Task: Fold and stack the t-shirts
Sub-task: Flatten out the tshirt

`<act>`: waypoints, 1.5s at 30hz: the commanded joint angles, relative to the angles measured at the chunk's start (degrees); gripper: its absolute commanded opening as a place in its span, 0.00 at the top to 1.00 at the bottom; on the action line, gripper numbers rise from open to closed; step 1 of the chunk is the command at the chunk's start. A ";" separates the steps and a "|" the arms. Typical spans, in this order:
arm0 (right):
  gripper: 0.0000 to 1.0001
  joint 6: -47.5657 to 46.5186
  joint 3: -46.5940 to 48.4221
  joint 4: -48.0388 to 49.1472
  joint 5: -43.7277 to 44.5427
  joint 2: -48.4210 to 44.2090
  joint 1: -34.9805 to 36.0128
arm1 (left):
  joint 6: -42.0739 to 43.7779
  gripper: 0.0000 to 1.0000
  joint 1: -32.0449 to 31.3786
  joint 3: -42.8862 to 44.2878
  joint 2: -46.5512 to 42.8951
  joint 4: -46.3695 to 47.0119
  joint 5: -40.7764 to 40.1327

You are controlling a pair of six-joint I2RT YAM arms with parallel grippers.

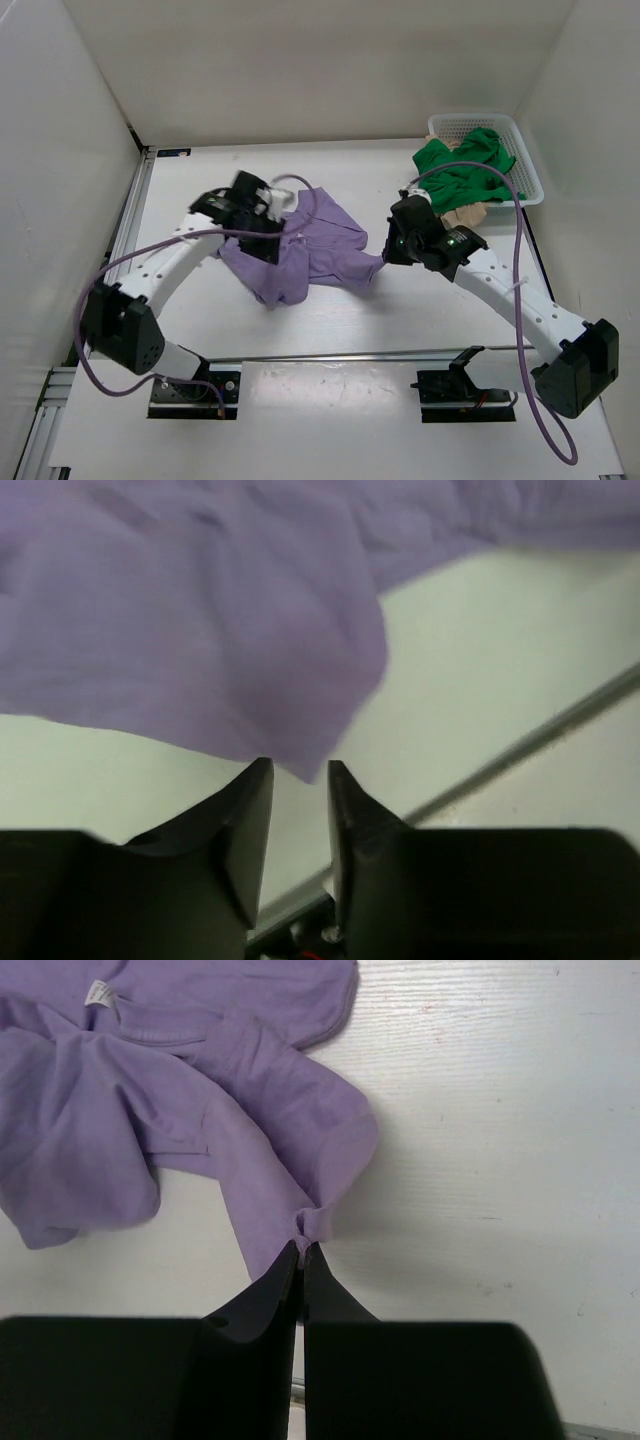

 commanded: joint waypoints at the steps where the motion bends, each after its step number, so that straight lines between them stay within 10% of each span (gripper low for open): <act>1: 1.00 0.66 -0.83 0.03 0.35 -1.32 -0.29 | 0.21 0.63 9.06 0.02 -5.32 0.81 7.30; 4: 1.00 0.66 -0.83 0.56 0.35 -1.32 -0.29 | 0.21 0.84 9.88 -6.40 -5.32 0.81 1.26; 10: 1.00 0.66 -0.31 0.56 0.35 -1.32 -0.29 | 0.21 0.89 9.88 -17.76 -0.41 4.85 -3.07; 20: 1.00 1.18 -0.39 0.56 0.87 -1.84 -0.29 | 0.21 0.42 13.82 -16.97 6.79 9.95 3.15; 27: 1.00 1.18 -1.01 -0.49 1.92 -2.90 -0.29 | 0.21 0.38 15.06 -12.32 14.00 11.71 5.19; 35: 1.00 1.71 -1.01 -1.02 3.07 -2.90 -0.29 | 0.21 0.54 14.45 -11.00 16.38 11.71 7.82; 41: 1.00 1.71 -1.01 -1.02 3.07 -2.90 -0.29 | 0.21 0.90 14.45 -9.14 19.01 11.71 8.97; 45: 1.00 1.19 0.21 -1.02 4.39 -2.90 -1.52 | 0.21 0.90 16.81 -7.22 18.06 8.47 10.11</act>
